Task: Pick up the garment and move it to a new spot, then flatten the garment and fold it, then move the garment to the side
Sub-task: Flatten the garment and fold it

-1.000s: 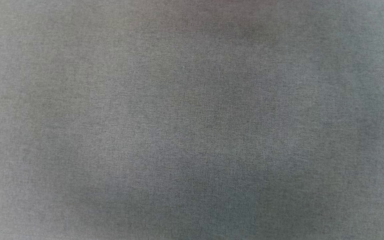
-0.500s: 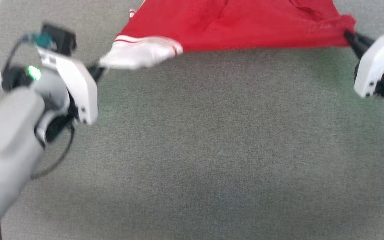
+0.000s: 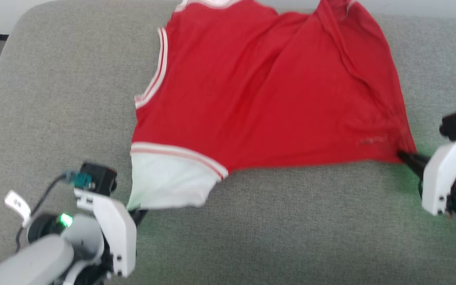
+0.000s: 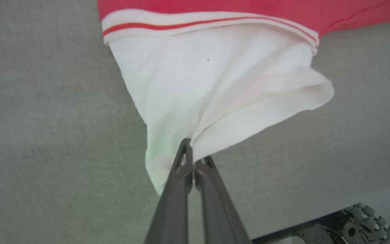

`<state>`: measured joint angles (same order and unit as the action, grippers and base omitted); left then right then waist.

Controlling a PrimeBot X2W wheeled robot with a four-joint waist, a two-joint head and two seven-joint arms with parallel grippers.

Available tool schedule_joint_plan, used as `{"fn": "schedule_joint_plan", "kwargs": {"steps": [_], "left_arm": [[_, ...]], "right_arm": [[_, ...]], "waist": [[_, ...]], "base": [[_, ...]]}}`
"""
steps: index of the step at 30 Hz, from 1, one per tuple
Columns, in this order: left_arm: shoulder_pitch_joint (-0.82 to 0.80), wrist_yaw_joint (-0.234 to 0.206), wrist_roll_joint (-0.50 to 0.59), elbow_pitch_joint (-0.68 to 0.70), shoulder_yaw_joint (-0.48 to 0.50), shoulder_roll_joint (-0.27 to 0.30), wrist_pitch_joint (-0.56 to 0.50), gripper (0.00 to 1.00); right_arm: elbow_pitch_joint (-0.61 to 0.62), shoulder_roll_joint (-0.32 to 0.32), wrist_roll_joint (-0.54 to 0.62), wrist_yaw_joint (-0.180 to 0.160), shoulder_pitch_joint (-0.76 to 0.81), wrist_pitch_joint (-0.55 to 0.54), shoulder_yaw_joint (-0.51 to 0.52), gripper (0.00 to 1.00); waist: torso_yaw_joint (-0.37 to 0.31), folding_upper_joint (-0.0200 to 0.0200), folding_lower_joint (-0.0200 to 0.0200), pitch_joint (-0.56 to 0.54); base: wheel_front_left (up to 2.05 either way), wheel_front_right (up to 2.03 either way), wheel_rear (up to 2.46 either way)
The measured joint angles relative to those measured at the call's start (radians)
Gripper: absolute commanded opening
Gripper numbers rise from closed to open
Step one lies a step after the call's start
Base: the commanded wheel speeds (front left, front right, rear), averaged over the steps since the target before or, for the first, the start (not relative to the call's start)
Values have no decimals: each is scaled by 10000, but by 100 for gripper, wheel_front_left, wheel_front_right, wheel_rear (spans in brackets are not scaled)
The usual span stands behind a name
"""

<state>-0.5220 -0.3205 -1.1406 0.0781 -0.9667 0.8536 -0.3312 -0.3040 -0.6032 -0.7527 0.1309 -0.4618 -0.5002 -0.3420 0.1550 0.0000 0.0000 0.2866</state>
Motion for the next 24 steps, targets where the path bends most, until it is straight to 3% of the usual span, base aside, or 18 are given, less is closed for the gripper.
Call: {"fn": "schedule_joint_plan", "kwargs": {"steps": [5, 12, 19, 24], "left_arm": [[1051, -752, -410, 955, -61, 401, 98, 0], [2138, -1475, -947, 1755, -213, 688, 96, 0], [2461, -1812, -1158, 2079, -155, 938, 35, 0], [1956, -1950, -865, 2468, 378, 1561, 247, 0]], "right_arm": [[1465, -171, -111, 0, 1742, -1089, 665, 0], [3325, -138, -385, 0, 4041, -2410, 1864, 0], [4265, 439, -374, 0, 5202, -2840, 2742, 0], [4801, 890, -326, 0, 5338, -2932, 3359, 0]], "waist": [[13, 0, 0, -123], [-9, 0, 0, -49], [-50, 0, 0, 88], [-101, 0, 0, 194]], "base": [[0, 0, 0], [0, 0, 0], [0, 0, 0], [0, 0, 0]]}}
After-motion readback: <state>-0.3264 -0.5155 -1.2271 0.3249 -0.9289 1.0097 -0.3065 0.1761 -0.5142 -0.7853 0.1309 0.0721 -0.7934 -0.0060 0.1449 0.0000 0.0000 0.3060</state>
